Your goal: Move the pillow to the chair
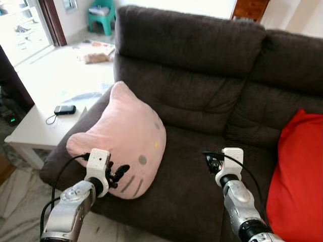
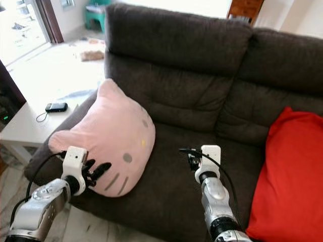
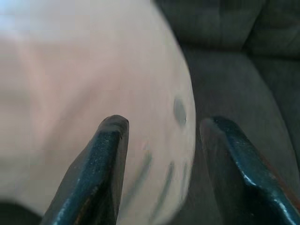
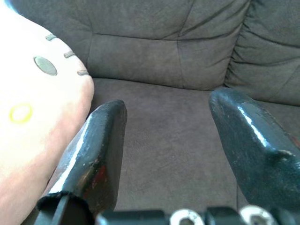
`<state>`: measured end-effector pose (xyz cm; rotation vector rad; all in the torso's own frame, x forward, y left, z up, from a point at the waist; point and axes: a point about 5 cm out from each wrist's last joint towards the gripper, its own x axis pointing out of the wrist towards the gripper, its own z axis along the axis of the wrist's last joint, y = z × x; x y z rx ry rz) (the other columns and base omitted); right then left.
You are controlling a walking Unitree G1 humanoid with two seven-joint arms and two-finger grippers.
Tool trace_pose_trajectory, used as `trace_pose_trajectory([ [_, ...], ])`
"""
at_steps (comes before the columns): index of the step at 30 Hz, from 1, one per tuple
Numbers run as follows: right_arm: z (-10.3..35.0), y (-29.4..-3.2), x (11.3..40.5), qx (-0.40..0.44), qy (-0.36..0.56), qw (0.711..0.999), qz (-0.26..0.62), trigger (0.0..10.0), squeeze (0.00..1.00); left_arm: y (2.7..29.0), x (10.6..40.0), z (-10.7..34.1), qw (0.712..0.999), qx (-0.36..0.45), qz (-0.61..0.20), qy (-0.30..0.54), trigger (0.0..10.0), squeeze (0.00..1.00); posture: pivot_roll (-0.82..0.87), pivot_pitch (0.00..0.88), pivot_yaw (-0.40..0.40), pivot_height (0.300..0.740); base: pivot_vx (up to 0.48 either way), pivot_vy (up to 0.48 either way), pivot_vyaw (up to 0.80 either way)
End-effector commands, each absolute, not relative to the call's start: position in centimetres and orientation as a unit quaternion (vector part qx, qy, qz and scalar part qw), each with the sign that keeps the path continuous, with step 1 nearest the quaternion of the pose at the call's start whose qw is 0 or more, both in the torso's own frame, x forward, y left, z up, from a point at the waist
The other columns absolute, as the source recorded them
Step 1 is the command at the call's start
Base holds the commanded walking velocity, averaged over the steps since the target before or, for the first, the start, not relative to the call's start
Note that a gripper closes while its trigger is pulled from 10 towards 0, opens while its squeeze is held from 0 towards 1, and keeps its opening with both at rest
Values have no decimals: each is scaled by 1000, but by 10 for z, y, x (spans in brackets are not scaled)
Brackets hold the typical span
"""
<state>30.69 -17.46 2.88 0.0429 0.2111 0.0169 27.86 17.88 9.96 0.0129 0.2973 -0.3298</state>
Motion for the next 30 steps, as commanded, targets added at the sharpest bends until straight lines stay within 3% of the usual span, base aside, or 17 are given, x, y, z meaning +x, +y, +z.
trace_pose_trajectory([
  [1, 33, -174, 309, 33, 89, 995, 6, 10000, 0, 179, 283, 119, 984, 9, -149, 95, 10000, 0, 82, 57, -69, 740, 0, 0, 0],
  [6, 38, -173, 311, 48, 69, 996, 4, 10000, 0, 185, 291, 138, 996, 24, -87, 12, 10000, 0, 85, 58, -70, 740, 0, 0, 0],
  [8, 42, -173, 311, 64, 45, 997, 0, 10000, 0, 192, 292, 137, 997, 73, -11, -21, 10000, 0, 79, 56, -69, 740, 0, 0, 0],
  [13, 49, -182, 309, 69, 10, 997, -19, 10000, 0, 197, 288, 133, 987, 136, 68, -58, 10000, 0, 72, 49, -64, 740, 0, 0, 0],
  [20, 56, -192, 303, 67, -30, 997, -22, 10000, 0, 201, 269, 107, 983, 153, 87, -48, 10000, 0, 55, 10, -45, 740, 0, 0, 0],
  [30, 56, -188, 305, 76, -30, 996, -21, 10000, 0, 190, 279, 105, 987, 128, 69, -68, 10000, 0, 53, 0, -46, 740, 0, 0, 0],
])
